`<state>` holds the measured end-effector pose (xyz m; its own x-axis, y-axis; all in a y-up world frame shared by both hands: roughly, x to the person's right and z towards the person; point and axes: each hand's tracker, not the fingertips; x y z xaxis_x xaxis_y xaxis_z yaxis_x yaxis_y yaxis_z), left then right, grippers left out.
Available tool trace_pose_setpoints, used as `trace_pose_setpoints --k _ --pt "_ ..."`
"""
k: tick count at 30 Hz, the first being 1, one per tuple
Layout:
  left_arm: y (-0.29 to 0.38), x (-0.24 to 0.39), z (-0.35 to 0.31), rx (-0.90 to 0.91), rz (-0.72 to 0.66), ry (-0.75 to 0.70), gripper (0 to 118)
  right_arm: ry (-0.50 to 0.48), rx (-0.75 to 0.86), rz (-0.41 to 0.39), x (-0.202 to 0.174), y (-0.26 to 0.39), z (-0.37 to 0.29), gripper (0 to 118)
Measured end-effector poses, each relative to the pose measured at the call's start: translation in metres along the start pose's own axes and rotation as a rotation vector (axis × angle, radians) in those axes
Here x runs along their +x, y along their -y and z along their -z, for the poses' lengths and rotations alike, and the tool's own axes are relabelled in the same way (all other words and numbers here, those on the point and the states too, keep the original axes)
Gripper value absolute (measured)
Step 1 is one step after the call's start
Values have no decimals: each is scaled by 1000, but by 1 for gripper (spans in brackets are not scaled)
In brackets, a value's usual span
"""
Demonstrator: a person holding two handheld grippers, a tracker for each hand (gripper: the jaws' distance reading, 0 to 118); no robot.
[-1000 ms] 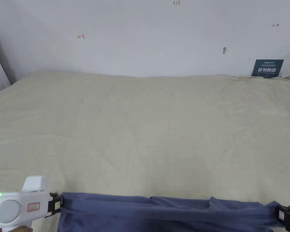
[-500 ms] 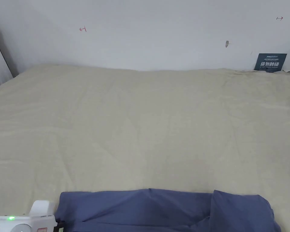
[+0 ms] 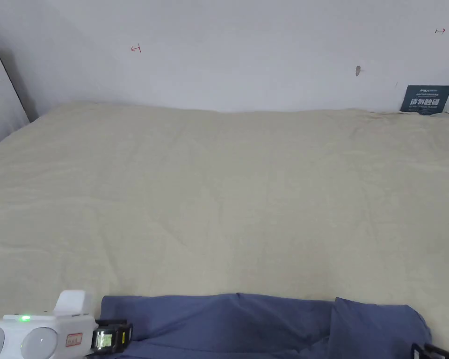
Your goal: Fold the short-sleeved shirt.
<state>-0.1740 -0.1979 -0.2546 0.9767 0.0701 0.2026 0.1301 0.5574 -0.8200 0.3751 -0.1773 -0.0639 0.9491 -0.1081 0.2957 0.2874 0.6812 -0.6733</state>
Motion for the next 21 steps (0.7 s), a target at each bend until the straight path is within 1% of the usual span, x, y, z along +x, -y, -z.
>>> trace_pose_setpoints --k 2,3,7,10,12,16,19,21 --pt "-12 8 -14 55 0 -1 117 -1 76 -28 -9 -16 -11 84" --pt "-18 11 -19 83 2 -1 117 -1 106 -31 -8 -23 -14 84" --pt "-41 28 -46 246 13 -10 117 -6 239 -68 -27 -52 -36 84" --pt "-57 38 -66 358 4 23 117 15 336 -90 -39 -69 -48 85" --pt "-66 45 -77 437 2 34 117 28 395 -103 -43 -79 -53 88" --pt "-78 60 -94 569 33 20 117 83 508 -141 -55 -90 -64 89" --pt "-78 71 -98 664 60 8 115 115 571 -140 -61 -92 -68 89" --pt "-73 78 -96 722 103 -25 107 133 598 -145 -64 -92 -69 88"
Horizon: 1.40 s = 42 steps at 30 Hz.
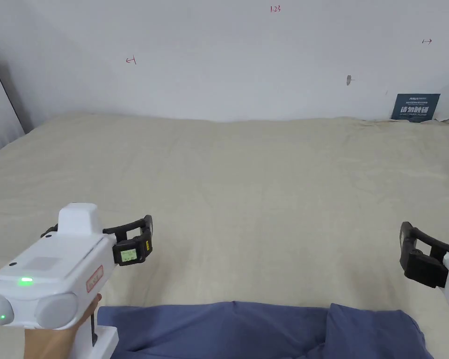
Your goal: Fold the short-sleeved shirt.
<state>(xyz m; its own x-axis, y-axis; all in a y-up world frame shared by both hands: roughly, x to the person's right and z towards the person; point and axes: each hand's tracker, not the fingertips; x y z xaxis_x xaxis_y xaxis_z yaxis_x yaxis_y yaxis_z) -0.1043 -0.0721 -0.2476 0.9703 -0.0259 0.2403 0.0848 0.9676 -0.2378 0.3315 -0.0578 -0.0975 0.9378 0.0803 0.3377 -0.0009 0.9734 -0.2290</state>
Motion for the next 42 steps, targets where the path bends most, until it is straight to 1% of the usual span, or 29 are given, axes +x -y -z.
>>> trace_pose_setpoints --k 1,3,4,5,7,8,9,10,16,19,21,22,25,27,28,31,35,38,40,42 --pt "3 4 -1 14 20 -7 102 8 15 -1 -1 0 -1 87" --pt "9 10 -2 31 29 -18 83 8 36 2 -6 1 -5 72" --pt "14 11 -1 39 33 -21 74 10 45 1 -8 3 -6 60" --pt "18 12 -1 47 34 -24 62 15 53 2 -10 4 -7 42" --pt "24 15 -1 54 38 -29 38 16 63 6 -12 6 -8 16" --pt "27 15 -1 59 46 -35 18 22 75 13 -13 8 -9 2" --pt "30 16 -1 63 48 -38 6 34 81 14 -13 9 -10 1" --pt "31 15 -2 62 47 -39 0 32 86 12 -11 11 -8 0" --pt "34 6 -3 31 -4 -12 0 27 79 7 -12 12 -7 0" --pt "31 -4 0 -34 -37 19 0 27 76 2 -13 11 -6 0" --pt "29 -15 4 -91 -78 63 0 29 74 -2 -14 11 -5 0" --pt "29 -23 8 -147 -115 74 0 28 72 -4 -15 10 -5 0" --pt "34 -54 21 -279 -255 182 0 27 69 -6 -17 10 -4 0" --pt "42 -73 30 -364 -322 228 0 25 67 -8 -18 10 -3 0" --pt "47 -83 35 -415 -328 253 0 25 66 -9 -19 10 -2 0" --pt "66 -104 48 -532 -337 241 0 22 61 -11 -21 10 0 0" --pt "91 -135 61 -630 -456 274 0 13 52 -10 -24 11 2 0" --pt "103 -141 61 -683 -500 300 0 6 47 -16 -27 11 4 0" --pt "109 -139 60 -729 -505 329 2 1 42 -20 -29 11 6 0" --pt "115 -137 62 -761 -474 326 4 -2 39 -19 -30 13 7 0"
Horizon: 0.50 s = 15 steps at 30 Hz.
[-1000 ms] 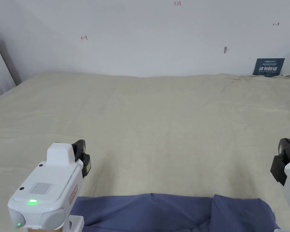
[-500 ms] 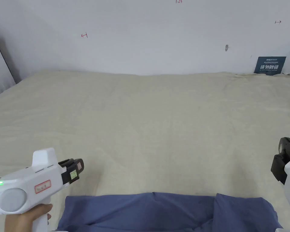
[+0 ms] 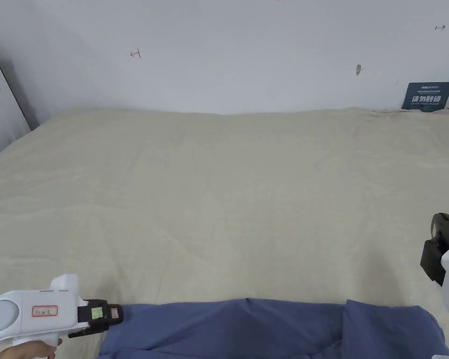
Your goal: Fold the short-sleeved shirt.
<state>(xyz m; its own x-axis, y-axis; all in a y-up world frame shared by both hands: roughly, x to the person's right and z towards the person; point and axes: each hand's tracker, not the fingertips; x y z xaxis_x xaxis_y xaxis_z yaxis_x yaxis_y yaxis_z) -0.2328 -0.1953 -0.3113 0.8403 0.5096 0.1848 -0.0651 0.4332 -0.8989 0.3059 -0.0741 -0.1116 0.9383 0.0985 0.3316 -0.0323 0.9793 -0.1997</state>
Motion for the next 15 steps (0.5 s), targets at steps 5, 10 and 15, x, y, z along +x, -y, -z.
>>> trace_pose_setpoints --k 5,10,15 --pt "5 -7 21 -89 -9 -46 46 -9 -13 11 -1 3 3 0" --pt "11 -19 36 -103 -5 -99 98 -16 -18 16 0 4 4 0" --pt "9 -17 46 -120 -17 -73 94 -20 -21 22 1 4 5 0"
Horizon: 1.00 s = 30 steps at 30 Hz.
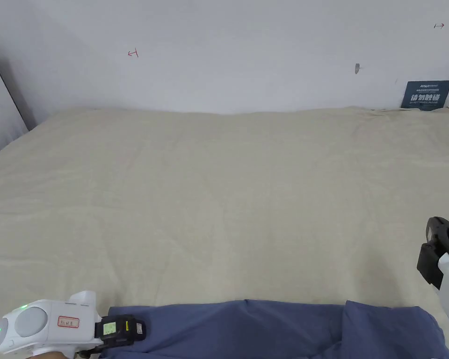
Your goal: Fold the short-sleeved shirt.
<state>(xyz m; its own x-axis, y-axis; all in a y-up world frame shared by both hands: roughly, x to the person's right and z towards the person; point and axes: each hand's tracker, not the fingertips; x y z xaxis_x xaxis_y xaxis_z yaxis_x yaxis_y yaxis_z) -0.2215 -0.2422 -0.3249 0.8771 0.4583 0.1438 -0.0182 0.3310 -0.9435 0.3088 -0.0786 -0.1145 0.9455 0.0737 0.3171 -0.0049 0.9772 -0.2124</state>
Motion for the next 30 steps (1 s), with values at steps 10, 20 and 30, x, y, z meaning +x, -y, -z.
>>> trace_pose_setpoints --k 10,20,30 --pt "2 17 8 -18 73 -51 7 3 -11 5 4 2 -1 0" --pt "-2 43 -40 71 186 -101 3 -1 2 4 1 -8 -7 0" --pt "-12 8 -104 129 90 -210 3 2 5 6 4 -8 -7 0"
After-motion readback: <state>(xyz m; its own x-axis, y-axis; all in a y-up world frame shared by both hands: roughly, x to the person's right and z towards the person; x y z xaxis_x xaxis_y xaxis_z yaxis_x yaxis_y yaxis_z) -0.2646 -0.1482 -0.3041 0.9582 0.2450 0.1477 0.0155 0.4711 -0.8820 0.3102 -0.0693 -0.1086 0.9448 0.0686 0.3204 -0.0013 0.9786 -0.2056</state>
